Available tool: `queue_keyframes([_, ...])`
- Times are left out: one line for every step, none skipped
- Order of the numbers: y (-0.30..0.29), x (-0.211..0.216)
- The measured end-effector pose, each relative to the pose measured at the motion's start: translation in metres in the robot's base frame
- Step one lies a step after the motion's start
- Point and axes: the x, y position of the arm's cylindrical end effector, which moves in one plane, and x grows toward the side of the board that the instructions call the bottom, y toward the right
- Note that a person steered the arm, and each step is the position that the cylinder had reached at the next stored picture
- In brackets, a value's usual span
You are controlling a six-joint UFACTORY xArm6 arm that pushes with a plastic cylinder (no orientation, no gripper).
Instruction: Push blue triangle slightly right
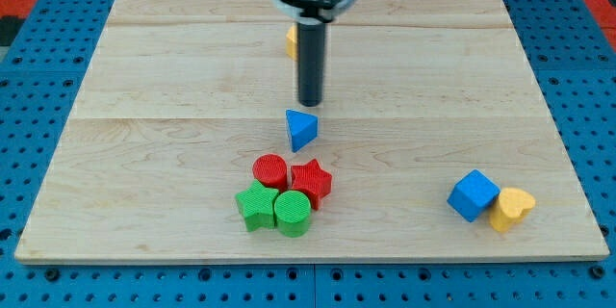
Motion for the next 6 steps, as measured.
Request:
queue_keyframes([-0.037,0.025])
queue_keyframes([-0.041,0.050])
queue_keyframes([-0.006,0.052])
queue_keyframes([0.022,0.051])
queue_keyframes([0.046,0.051])
queue_keyframes([0.086,0.044])
